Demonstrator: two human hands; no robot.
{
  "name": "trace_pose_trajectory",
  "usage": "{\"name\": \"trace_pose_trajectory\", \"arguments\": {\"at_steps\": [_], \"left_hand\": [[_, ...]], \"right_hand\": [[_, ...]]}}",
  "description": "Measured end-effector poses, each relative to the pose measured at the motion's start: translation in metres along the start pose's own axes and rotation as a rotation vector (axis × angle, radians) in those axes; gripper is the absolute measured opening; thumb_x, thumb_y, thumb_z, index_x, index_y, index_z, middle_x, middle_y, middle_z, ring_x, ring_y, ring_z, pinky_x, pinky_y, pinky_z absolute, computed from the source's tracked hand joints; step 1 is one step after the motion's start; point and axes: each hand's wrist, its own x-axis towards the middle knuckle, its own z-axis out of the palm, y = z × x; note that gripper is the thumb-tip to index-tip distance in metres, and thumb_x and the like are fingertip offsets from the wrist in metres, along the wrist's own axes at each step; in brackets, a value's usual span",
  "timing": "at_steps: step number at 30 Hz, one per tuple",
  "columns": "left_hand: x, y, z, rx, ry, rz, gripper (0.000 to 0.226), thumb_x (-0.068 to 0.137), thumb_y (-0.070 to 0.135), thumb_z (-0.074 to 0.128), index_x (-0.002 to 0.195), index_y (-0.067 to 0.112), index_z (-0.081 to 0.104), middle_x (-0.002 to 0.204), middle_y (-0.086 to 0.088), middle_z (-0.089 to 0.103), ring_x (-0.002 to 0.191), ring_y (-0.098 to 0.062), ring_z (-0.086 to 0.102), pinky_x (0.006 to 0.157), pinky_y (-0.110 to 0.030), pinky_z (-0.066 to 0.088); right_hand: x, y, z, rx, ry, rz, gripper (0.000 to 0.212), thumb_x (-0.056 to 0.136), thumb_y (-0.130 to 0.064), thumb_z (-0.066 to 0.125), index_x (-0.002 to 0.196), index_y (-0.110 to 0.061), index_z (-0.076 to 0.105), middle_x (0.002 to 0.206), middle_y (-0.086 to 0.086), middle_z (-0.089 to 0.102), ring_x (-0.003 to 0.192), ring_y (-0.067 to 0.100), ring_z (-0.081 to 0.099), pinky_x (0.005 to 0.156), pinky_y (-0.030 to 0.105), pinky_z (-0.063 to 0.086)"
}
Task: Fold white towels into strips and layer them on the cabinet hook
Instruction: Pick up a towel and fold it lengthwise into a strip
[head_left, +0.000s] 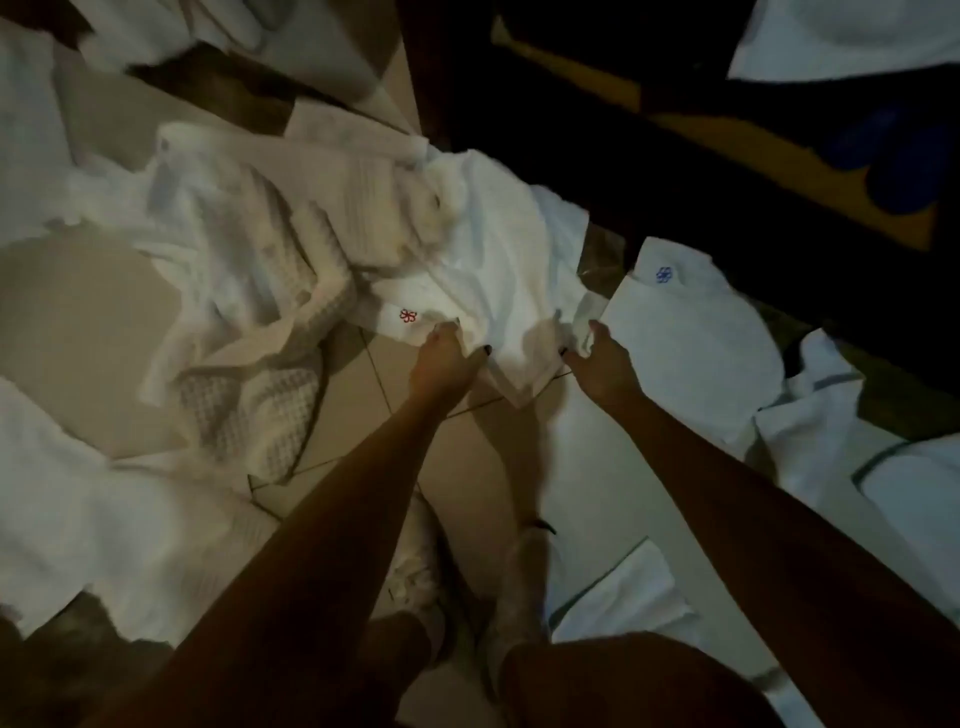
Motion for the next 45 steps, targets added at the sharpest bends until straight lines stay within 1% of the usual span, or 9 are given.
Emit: {"name": "trace_pose_trajectory", "arguments": {"at_steps": [6, 9, 11, 15, 19, 22, 25, 32, 45], "left_hand": [[0.052, -0.030, 0.036, -0.008, -0.025, -0.023, 0.058, 0.087, 0.048, 0.067, 0.123, 0.004, 0.053, 0.122, -0.014, 0.057, 0.110, -0.030, 0.056, 0.089, -0.047, 0.051], [0.067, -0.026, 0.045, -0.073, 0.028, -0.007, 0.039, 0.088, 0.039, 0.067, 0.097, 0.003, 0.058, 0.092, -0.009, 0.060, 0.082, -0.024, 0.058, 0.072, -0.039, 0.050], [0.070, -0.020, 0.047, -0.126, 0.081, -0.018, 0.028, 0.092, 0.031, 0.064, 0.088, 0.005, 0.056, 0.082, -0.003, 0.055, 0.073, -0.019, 0.051, 0.067, -0.034, 0.044], [0.053, -0.008, 0.035, -0.324, 0.125, -0.016, 0.024, 0.093, 0.021, 0.061, 0.075, 0.009, 0.051, 0.065, 0.003, 0.049, 0.064, -0.016, 0.046, 0.060, -0.028, 0.034], [0.006, 0.011, 0.001, -0.399, 0.152, -0.048, 0.027, 0.094, 0.026, 0.062, 0.085, 0.000, 0.060, 0.075, -0.007, 0.058, 0.069, -0.019, 0.054, 0.065, -0.033, 0.045], [-0.034, 0.036, -0.040, -0.470, 0.174, -0.133, 0.023, 0.094, 0.026, 0.061, 0.092, 0.003, 0.062, 0.089, -0.010, 0.065, 0.082, -0.023, 0.062, 0.078, -0.035, 0.054], [-0.074, 0.063, -0.090, -0.529, 0.210, -0.219, 0.023, 0.092, 0.026, 0.064, 0.091, 0.003, 0.061, 0.091, -0.013, 0.065, 0.086, -0.026, 0.063, 0.078, -0.035, 0.055], [-0.196, 0.153, -0.202, -0.598, 0.164, -0.087, 0.030, 0.088, 0.015, 0.069, 0.063, 0.010, 0.054, 0.066, -0.007, 0.054, 0.071, -0.023, 0.055, 0.070, -0.037, 0.046], [-0.414, 0.299, -0.357, -0.377, -0.010, 0.153, 0.037, 0.094, 0.015, 0.062, 0.060, 0.012, 0.047, 0.054, 0.005, 0.051, 0.053, -0.007, 0.053, 0.058, -0.022, 0.044]], "right_hand": [[0.078, 0.003, 0.039, 0.290, 0.125, 0.161, 0.071, 0.094, -0.040, 0.061, 0.146, -0.002, 0.032, 0.141, 0.016, 0.050, 0.127, 0.030, 0.048, 0.097, 0.029, 0.038], [0.108, -0.002, 0.048, 0.512, 0.224, 0.225, 0.037, 0.096, -0.040, 0.059, 0.108, -0.005, 0.060, 0.093, 0.005, 0.062, 0.092, 0.019, 0.056, 0.082, 0.027, 0.040], [0.118, -0.004, 0.047, 0.530, 0.211, 0.230, 0.030, 0.096, -0.039, 0.057, 0.083, -0.011, 0.056, 0.082, 0.001, 0.055, 0.086, 0.018, 0.053, 0.075, 0.027, 0.044], [0.103, -0.015, 0.033, 0.553, 0.253, 0.195, 0.029, 0.097, -0.024, 0.057, 0.112, 0.000, 0.065, 0.112, 0.011, 0.064, 0.111, 0.028, 0.057, 0.097, 0.036, 0.048], [0.043, -0.029, 0.008, 0.471, 0.325, 0.117, 0.038, 0.099, -0.025, 0.055, 0.112, 0.011, 0.060, 0.113, 0.026, 0.063, 0.110, 0.036, 0.058, 0.097, 0.037, 0.046], [-0.019, -0.052, -0.031, 0.418, 0.412, 0.021, 0.030, 0.103, -0.023, 0.049, 0.110, 0.005, 0.059, 0.110, 0.024, 0.063, 0.109, 0.033, 0.058, 0.083, 0.010, 0.034], [-0.079, -0.086, -0.084, 0.358, 0.595, -0.112, 0.028, 0.103, -0.011, 0.046, 0.101, 0.014, 0.058, 0.090, 0.024, 0.064, 0.078, 0.026, 0.058, 0.070, 0.001, 0.035], [-0.214, -0.172, -0.204, 0.417, 0.568, -0.216, 0.026, 0.102, -0.009, 0.041, 0.076, -0.007, 0.045, 0.067, -0.004, 0.045, 0.066, 0.014, 0.045, 0.062, 0.020, 0.030], [-0.492, -0.256, -0.417, 0.331, 0.326, -0.593, 0.029, 0.101, -0.013, 0.050, 0.086, 0.010, 0.059, 0.071, 0.023, 0.056, 0.065, 0.018, 0.049, 0.060, 0.033, 0.036]]}}
